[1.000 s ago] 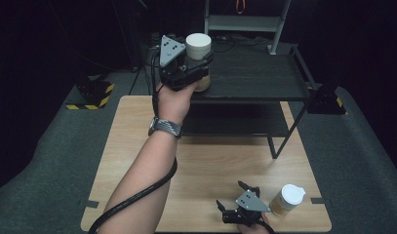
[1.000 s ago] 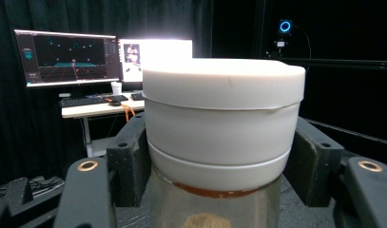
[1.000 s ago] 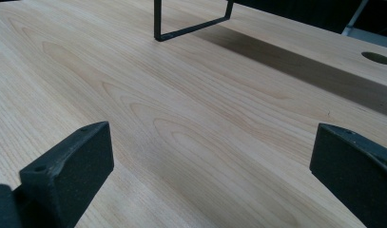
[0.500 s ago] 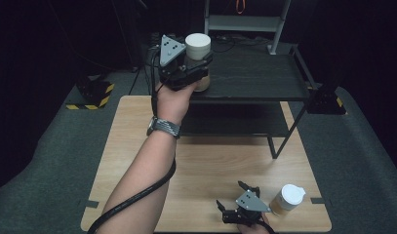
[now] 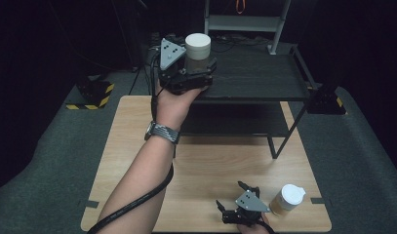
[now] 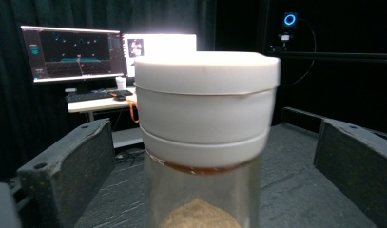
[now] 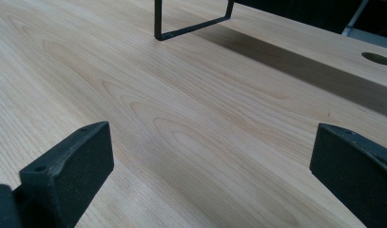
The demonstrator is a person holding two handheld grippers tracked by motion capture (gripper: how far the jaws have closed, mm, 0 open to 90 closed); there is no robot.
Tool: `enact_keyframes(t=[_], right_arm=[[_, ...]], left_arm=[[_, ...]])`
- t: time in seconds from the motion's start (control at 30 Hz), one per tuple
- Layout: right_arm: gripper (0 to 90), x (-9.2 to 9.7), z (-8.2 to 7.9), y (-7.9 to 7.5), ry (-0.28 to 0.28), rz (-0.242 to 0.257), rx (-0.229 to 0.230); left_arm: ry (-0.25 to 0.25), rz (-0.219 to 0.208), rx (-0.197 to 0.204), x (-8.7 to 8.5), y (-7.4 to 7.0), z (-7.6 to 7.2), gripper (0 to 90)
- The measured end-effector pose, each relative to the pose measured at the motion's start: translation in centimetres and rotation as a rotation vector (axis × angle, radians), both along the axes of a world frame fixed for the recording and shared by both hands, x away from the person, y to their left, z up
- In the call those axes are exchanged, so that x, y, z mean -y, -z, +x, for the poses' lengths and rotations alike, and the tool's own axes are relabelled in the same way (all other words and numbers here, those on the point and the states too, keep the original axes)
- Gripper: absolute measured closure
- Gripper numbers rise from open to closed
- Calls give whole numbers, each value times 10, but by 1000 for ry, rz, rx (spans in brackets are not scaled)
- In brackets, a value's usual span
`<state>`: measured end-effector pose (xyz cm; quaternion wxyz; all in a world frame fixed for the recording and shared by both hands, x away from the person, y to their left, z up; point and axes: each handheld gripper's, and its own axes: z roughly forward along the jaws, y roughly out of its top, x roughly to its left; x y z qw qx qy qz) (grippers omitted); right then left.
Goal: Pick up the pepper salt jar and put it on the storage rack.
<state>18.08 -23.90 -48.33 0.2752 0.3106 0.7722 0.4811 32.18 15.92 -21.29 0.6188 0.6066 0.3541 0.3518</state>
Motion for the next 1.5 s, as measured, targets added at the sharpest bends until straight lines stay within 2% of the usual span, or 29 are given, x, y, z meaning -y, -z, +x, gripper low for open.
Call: enact_keyframes(t=[0.1,0.23,0.3,0.4,0.43,0.53,0.57,0.9,1.07,1.1,1.33,1.4,1.5], right_arm=[[0,0,0,0,1,-2,1],[0,0,0,0,1,-2,1],[0,0,0,0,1,-2,2],[0,-1,0,0,-1,-5,4],[0,-1,0,0,-1,-5,4],[0,-1,-1,0,0,-5,4],[0,-1,-1,0,0,-6,5],[0,-2,-1,0,-1,-11,6],[0,-2,-1,0,-1,-13,6],[0,-2,-1,0,-1,-14,7],[0,-2,-1,0,0,-15,8],[0,-2,-1,0,-1,-15,8],[0,-2,-1,0,-1,-15,8]], left_arm=[[1,22,2,-2,-1,-5,3],[7,5,0,-7,1,-12,3],[14,-3,10,-11,5,-20,3],[21,-4,13,-15,6,-25,3],[21,-3,27,-18,9,-31,3],[21,-8,35,-22,11,-37,3],[20,-9,38,-26,12,-43,3],[15,2,54,-40,19,-67,3],[25,5,60,-46,26,-79,3],[27,1,61,-49,31,-83,3],[34,5,45,-57,45,-92,3],[29,20,45,-59,49,-96,3],[31,14,42,-63,57,-101,3]])
